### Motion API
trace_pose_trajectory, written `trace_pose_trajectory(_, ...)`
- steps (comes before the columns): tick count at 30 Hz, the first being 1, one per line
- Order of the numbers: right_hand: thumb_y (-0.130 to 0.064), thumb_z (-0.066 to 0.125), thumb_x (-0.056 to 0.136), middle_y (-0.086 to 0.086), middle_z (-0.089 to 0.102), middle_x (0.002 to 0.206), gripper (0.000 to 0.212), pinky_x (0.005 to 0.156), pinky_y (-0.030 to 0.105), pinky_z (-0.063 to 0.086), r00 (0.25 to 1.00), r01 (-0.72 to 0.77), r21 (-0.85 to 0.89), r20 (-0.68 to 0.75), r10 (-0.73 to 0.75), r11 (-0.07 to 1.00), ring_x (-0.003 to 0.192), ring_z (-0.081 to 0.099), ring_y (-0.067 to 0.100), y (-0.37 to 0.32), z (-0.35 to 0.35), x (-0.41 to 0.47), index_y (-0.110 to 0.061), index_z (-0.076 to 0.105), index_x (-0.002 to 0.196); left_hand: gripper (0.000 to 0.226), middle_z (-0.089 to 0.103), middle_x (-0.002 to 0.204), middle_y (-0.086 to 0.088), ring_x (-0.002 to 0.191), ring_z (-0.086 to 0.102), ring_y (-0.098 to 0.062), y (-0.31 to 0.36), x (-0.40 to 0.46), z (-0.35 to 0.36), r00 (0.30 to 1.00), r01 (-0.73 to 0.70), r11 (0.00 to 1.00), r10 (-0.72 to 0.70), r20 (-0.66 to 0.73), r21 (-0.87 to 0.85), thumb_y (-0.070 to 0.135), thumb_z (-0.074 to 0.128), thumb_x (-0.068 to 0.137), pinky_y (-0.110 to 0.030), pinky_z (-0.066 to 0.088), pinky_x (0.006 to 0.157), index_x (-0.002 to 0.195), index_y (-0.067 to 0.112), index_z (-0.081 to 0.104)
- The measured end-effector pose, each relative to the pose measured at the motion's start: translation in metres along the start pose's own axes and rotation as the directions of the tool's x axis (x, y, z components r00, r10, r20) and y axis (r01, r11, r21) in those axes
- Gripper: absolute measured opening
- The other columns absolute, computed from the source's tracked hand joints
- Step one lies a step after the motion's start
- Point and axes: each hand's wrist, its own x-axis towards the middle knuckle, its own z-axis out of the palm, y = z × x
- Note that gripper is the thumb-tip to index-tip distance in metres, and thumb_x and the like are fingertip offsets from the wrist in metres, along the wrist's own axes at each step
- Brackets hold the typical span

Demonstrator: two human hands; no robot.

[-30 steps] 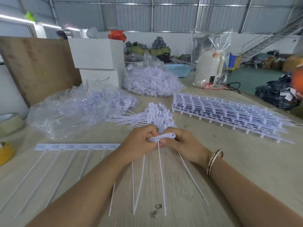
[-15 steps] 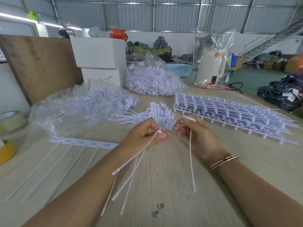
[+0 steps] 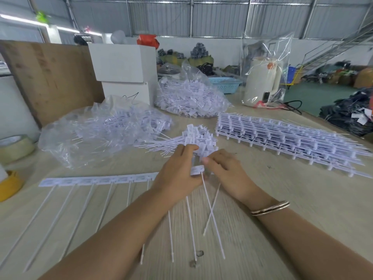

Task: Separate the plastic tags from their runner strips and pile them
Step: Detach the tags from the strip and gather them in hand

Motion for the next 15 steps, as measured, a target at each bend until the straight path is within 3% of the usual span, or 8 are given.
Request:
trace_pose_trajectory(3,-0.038,0.061,0.084,-0.008,0.057,0.102,0.019,0.096,0.029,0.029,0.993,-0.009,-0.08,0.116,0.018,0.997,0.106,0.048,0.009,0.001,0.002,0.0,-0.021,0.07,0.081,0.056,0.045,0.122,-0.004,0.109,0.051,-0.02,0.004,-0.001,-0.001,0.993,-0.107,0.994,0.106,0.047,0.021,0.021,0.066,0.08,-0.037,0.045,0.086,0.131,0.014,0.042)
trace_pose_trajectory(5,-0.017,0.063,0.086,0.0,0.056,0.095,0.011,0.091,0.027,0.033,0.998,-0.036,0.116,0.059,0.029,0.993,0.097,0.051,0.013,0.0,-0.003,0.003,-0.02,0.065,0.076,0.046,0.053,0.117,0.001,0.105,0.052,-0.016,0.002,-0.002,-0.008,0.985,-0.149,0.987,0.144,0.09,0.058,0.023,0.063,0.082,-0.034,0.042,0.087,0.125,0.017,0.047)
trace_pose_trajectory(7,-0.005,0.06,0.086,0.005,0.053,0.086,0.018,0.082,0.026,0.036,0.995,-0.096,0.308,-0.001,0.101,0.946,0.085,0.051,0.014,0.001,-0.007,0.004,-0.014,0.06,0.071,0.035,0.06,0.101,0.01,0.089,0.057,-0.014,-0.002,-0.002,-0.016,0.986,-0.134,0.983,0.12,0.111,0.124,0.025,0.059,0.081,-0.03,0.039,0.076,0.114,0.024,0.05)
trace_pose_trajectory(8,-0.003,0.059,0.086,0.006,0.052,0.085,0.016,0.079,0.025,0.036,0.992,-0.118,0.326,-0.008,0.127,0.938,0.082,0.051,0.014,0.002,-0.008,0.005,-0.01,0.059,0.071,0.03,0.059,0.091,0.014,0.079,0.057,-0.013,-0.004,-0.002,-0.017,0.988,-0.125,0.978,0.107,0.116,0.165,0.026,0.058,0.08,-0.028,0.035,0.069,0.109,0.026,0.049)
trace_pose_trajectory(11,-0.01,0.061,0.085,0.003,0.055,0.087,0.01,0.08,0.027,0.038,0.993,-0.111,0.204,0.072,0.098,0.973,0.083,0.052,0.011,0.003,-0.005,0.004,-0.006,0.062,0.076,0.022,0.058,0.085,0.008,0.074,0.055,-0.018,-0.006,-0.003,-0.012,0.989,-0.114,0.964,0.087,0.122,0.24,0.031,0.058,0.083,-0.029,0.032,0.061,0.101,0.024,0.048)
trace_pose_trajectory(13,-0.02,0.065,0.084,0.006,0.055,0.088,0.02,0.083,0.035,0.039,0.989,-0.092,0.14,0.127,0.074,0.986,0.082,0.053,0.01,0.002,-0.004,0.003,0.0,0.062,0.083,0.018,0.06,0.085,0.003,0.075,0.055,-0.021,-0.007,-0.002,-0.009,0.992,-0.105,0.968,0.085,0.099,0.227,0.032,0.059,0.086,-0.03,0.036,0.06,0.098,0.02,0.051)
trace_pose_trajectory(15,-0.024,0.067,0.083,0.009,0.054,0.083,0.026,0.076,0.033,0.039,0.987,-0.047,0.099,0.16,0.031,0.994,0.076,0.05,0.01,0.0,-0.004,0.001,0.002,0.062,0.086,0.013,0.058,0.078,0.005,0.07,0.054,-0.02,-0.009,0.0,-0.009,0.993,-0.099,0.973,0.083,0.082,0.209,0.03,0.06,0.087,-0.029,0.034,0.058,0.095,0.02,0.056)
